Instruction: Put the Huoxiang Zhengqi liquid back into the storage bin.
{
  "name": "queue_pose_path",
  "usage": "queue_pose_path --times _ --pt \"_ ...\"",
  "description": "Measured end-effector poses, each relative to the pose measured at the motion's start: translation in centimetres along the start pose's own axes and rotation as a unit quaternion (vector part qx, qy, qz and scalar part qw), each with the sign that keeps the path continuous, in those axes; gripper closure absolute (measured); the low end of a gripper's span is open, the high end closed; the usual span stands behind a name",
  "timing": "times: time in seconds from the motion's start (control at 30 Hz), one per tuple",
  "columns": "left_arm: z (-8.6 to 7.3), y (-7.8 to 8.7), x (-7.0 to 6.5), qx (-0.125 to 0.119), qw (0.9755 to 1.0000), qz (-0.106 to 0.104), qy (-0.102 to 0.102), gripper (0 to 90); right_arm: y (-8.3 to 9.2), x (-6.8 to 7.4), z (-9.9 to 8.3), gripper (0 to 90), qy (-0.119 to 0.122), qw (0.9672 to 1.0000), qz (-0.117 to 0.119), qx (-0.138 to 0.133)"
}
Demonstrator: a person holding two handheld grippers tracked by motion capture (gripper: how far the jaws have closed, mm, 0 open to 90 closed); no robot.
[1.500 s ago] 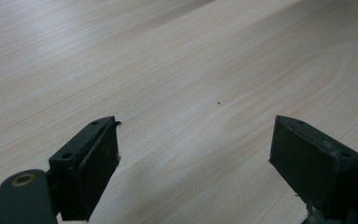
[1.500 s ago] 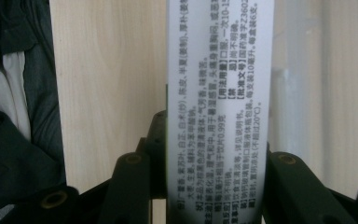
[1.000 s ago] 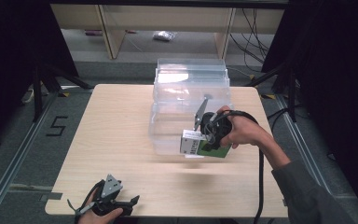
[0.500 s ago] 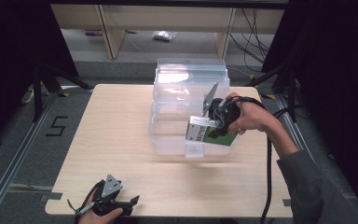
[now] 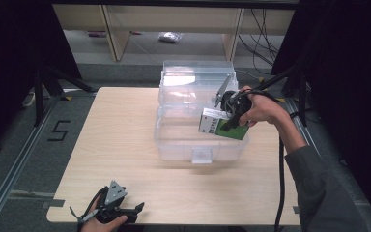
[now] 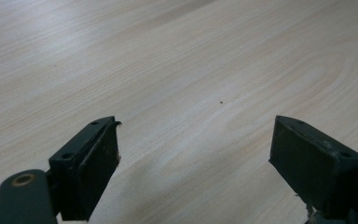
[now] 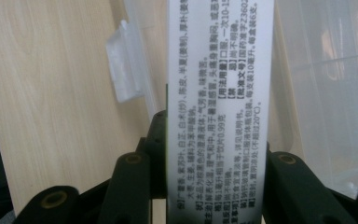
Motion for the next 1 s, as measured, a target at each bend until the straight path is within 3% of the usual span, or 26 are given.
queue_pose_path --times 0.1,0.3,0.37,0.43,0.47,0.5,0.53,0.57,0.6,0.67,0.7,0.8,0.87,1.0 --pt "0.0 0.0 0.0 -0.001 1.0000 -0.003 -0.003 14.9 -0.5 -0.4 -0.1 65.1 -0.020 0.9998 0.001 0.010" --pt "0.0 0.1 0.0 0.002 1.0000 -0.002 -0.003 14.9 -1.2 -1.1 -0.3 65.1 -0.023 0.9996 -0.002 0.018" --pt "0.0 0.1 0.0 0.002 1.0000 -0.003 -0.005 14.9 -1.5 -1.5 -0.2 65.0 -0.005 0.9999 -0.002 0.015" --pt "0.0 0.1 0.0 0.001 1.0000 -0.005 -0.005 14.9 -1.7 -1.5 -0.3 65.0 -0.018 0.9996 -0.003 0.023" --pt "0.0 0.1 0.0 0.004 0.9999 -0.004 -0.011 14.9 -2.0 -1.8 -0.3 65.1 -0.001 0.9999 0.002 0.016" --pt "0.1 -0.1 -0.2 -0.004 0.9999 -0.004 0.011 14.9 -2.2 -1.9 -0.4 65.1 -0.003 0.9999 0.000 0.014" --pt "0.1 -0.1 -0.3 -0.003 0.9999 -0.006 0.011 14.9 -2.5 -1.9 -0.5 65.1 -0.008 0.9998 0.001 0.016" --pt "0.1 -0.1 -0.3 -0.007 0.9999 -0.003 0.012 14.9 -2.8 -2.1 -0.6 65.1 0.006 0.9998 0.003 0.019" --pt "0.1 -0.1 -0.3 -0.007 0.9999 -0.003 0.012 14.9 -3.1 -2.2 -0.7 65.1 0.004 0.9997 0.004 0.022" --pt "0.1 -0.2 -0.4 -0.010 0.9998 -0.006 0.013 14.9 -3.7 -2.4 -1.0 65.1 -0.002 0.9996 0.006 0.028" --pt "0.1 -0.2 -0.4 -0.012 0.9998 -0.007 0.017 14.8 -3.9 -2.2 -1.2 65.1 -0.020 0.9993 0.004 0.033" --pt "0.1 -0.2 -0.4 -0.010 0.9998 -0.007 0.017 14.9 -4.6 -2.5 -1.7 65.0 -0.023 0.9991 0.010 0.035" --pt "0.0 -0.1 0.0 0.004 1.0000 -0.004 -0.007 14.9 -5.0 -2.5 -1.9 65.0 -0.023 0.9989 0.015 0.037" --pt "0.0 -0.1 0.0 0.005 1.0000 -0.006 -0.006 14.9 -5.5 -2.9 -2.1 65.0 -0.014 0.9992 0.010 0.036"
Point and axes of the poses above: each handheld gripper's, and its own axes: y roughly backward along the jaws, z roughly out of its top, x roughly to its left, the point moved 4 cm from there along -y, roughly forward along the jaws, and after that the axes turned 8 degrees about z, right-handed, at the moved point
